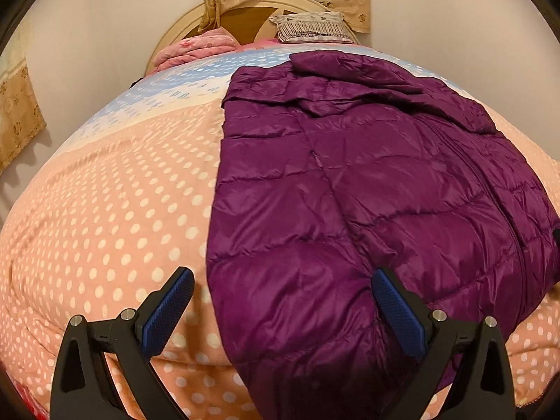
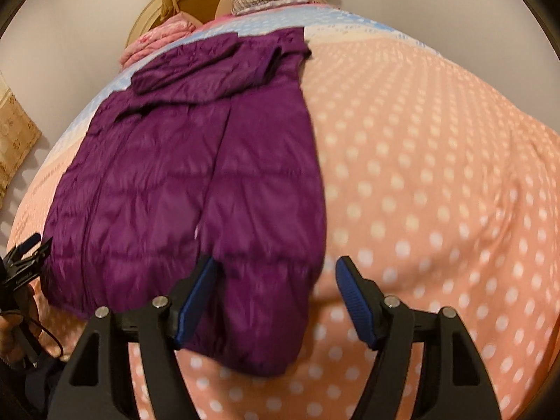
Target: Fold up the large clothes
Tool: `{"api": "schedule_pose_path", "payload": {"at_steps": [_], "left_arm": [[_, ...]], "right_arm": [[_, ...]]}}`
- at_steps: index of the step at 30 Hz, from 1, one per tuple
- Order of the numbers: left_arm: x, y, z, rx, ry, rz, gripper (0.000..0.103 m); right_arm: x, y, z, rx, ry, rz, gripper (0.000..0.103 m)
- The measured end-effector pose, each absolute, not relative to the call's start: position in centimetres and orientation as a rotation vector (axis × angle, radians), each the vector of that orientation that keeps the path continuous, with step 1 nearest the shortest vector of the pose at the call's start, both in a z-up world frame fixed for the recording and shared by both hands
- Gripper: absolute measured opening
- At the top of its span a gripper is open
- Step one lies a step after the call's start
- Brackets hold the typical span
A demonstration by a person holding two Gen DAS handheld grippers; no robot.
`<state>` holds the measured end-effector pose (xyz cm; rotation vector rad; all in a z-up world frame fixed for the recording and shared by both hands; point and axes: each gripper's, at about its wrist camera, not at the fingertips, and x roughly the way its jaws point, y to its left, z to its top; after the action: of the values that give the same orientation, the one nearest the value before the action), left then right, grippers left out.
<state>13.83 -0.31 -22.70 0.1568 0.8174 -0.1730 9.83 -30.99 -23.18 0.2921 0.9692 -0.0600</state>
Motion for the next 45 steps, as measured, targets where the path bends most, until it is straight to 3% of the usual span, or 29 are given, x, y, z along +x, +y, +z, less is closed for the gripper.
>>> {"api": "schedule_pose_path", "payload": {"at_steps": [4, 5, 7, 8, 9, 10, 12, 15, 33, 38, 45], "left_arm": [[13.6, 0.0, -23.0, 0.108, 0.835, -0.191, 0.1], [13.5, 0.0, -23.1, 0.096, 0.835, -0.208, 0.092], [13.2, -0.2, -22.8, 0.1, 0.827, -0.223, 0.077], [13.0, -0.5, -22.4, 0.122, 0.814, -0.231, 0.057], [12.8, -1.0, -22.1, 0.139, 0.816, -0.274, 0.03], [12.6, -1.3, -21.8, 0.142, 0.824, -0.301, 0.024], [12.0, -1.3, -21.0, 0.149, 0.804, -0.304, 0.008], [11.2, -0.7, -18.9, 0.142, 0.754, -0.317, 0.005], [5.7, 5.2, -2.0, -0.037, 0.431, -0.422, 0.004], [13.9, 3.9, -4.1, 0.03, 0.431, -0.377, 0.004], [25.1, 2.5, -9.7, 0.028, 0.502, -0.333, 0.011]], "right_arm": [[9.9, -30.3, -23.9, 0.288, 0.992, -0.034, 0.071], [9.9, -30.2, -24.2, 0.287, 0.999, -0.04, 0.067], [10.1, -30.1, -24.7, 0.305, 1.018, -0.009, 0.042], [10.0, -30.0, -24.7, 0.315, 1.015, 0.007, 0.036], [9.9, -29.8, -24.5, 0.312, 1.011, 0.022, 0.024], [9.8, -29.5, -24.2, 0.302, 1.005, 0.031, 0.016], [9.4, -29.2, -23.1, 0.293, 0.977, 0.052, 0.01], [8.4, -29.3, -21.2, 0.301, 0.909, 0.072, 0.008], [0.0, -30.4, -3.1, 0.295, 0.393, 0.143, 0.007], [7.2, -30.7, -1.8, 0.295, 0.328, 0.126, 0.007], [20.9, -33.0, -7.1, 0.373, 0.411, -0.002, 0.007]]}}
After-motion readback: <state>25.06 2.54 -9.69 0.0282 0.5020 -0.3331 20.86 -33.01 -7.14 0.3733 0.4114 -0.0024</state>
